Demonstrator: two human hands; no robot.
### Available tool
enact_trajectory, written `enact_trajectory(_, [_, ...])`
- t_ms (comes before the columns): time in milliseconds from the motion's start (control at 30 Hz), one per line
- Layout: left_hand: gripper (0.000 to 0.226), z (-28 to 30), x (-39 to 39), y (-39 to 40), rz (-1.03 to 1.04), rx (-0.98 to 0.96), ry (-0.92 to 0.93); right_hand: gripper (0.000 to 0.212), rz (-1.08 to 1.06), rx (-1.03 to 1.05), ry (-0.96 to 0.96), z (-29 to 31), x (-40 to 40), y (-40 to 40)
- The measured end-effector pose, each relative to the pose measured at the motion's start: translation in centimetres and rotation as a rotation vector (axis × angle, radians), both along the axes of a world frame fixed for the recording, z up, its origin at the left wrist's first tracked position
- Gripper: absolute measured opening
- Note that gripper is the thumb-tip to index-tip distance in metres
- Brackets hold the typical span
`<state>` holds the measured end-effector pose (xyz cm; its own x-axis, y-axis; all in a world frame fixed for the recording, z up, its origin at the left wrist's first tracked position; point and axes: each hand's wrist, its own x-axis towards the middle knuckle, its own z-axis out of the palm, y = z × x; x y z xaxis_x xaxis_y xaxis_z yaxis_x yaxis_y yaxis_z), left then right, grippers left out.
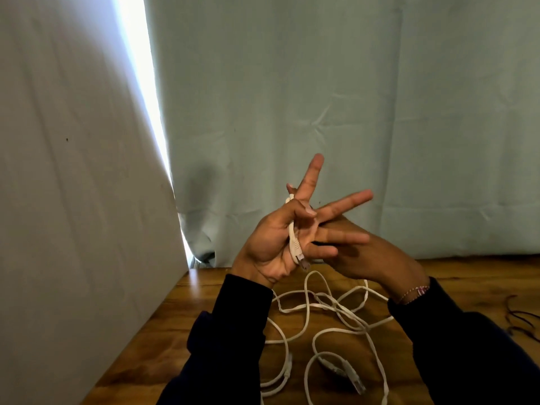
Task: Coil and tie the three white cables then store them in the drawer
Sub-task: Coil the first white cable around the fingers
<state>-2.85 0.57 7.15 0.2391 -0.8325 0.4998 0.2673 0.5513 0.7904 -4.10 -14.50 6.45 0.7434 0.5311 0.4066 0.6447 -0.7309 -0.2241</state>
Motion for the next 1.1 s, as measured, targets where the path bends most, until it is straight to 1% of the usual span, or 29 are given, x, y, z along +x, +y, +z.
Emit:
enact_trajectory(67, [0.077,0.0,0.4,0.1,0.027,-0.033,0.03,0.034,-0.051,-0.13,0.085,0.3,-0.8,0.1])
enact_trajectory(133, [0.078,-0.1,0.8,0.4,0.152,-0.062,0.051,0.023,-0.04,-0.198,0.141,0.4,-1.5,0.2])
enact_trajectory(200, [0.076,-0.3,1.3,0.8,0.338,-0.073,0.065,0.022,-0.009,-0.219,0.166,0.4,-2.1,0.6])
enact_trajectory(300, [0.072,-0.5,1.8,1.1,0.573,-0.029,0.082,0.029,-0.004,-0.329,0.143,0.6,-2.7,1.0])
enact_trajectory(400, [0.071,-0.5,1.9,0.9,0.719,0.024,0.091,0.025,0.02,-0.35,0.075,1.0,-3.1,0.4])
enact_trajectory(533, [0.068,-0.4,1.8,0.9,0.801,0.034,0.077,0.022,0.03,-0.295,-0.033,1.6,-3.5,-0.1])
enact_trajectory(667, [0.06,-0.1,1.6,0.8,0.886,0.076,0.008,0.019,0.074,-0.237,-0.129,1.9,-3.6,-0.4])
enact_trajectory(733, [0.057,-0.1,1.5,0.7,0.947,0.155,-0.067,0.019,0.106,-0.165,-0.157,2.1,-3.7,-0.6])
enact_trajectory(800, [0.055,-0.2,1.2,0.6,1.015,0.243,-0.149,0.023,0.158,-0.044,-0.211,2.3,-3.9,-0.7])
enact_trajectory(867, [0.05,-0.3,0.6,0.3,1.05,0.32,-0.181,0.031,0.188,0.002,-0.285,2.2,-3.8,-0.6])
enact_trajectory(933, [0.039,-0.2,-0.1,-0.1,1.053,0.42,-0.222,0.036,0.222,0.049,-0.349,2.2,-3.2,-0.7])
enact_trajectory(967, [0.043,-0.2,-0.2,-0.2,1.047,0.472,-0.24,0.035,0.233,0.083,-0.392,2.3,-2.9,-0.9])
enact_trajectory(1000, [0.056,-0.2,-0.1,-0.1,1.019,0.506,-0.242,0.034,0.232,0.112,-0.444,2.5,-2.5,-1.2])
enact_trajectory(1067, [0.081,-0.3,0.4,0.1,0.858,0.479,-0.232,0.027,0.222,0.132,-0.561,2.8,-1.8,-1.8])
enact_trajectory(1100, [0.089,-0.4,0.7,0.3,0.766,0.446,-0.223,0.023,0.217,0.12,-0.619,2.9,-1.5,-2.2])
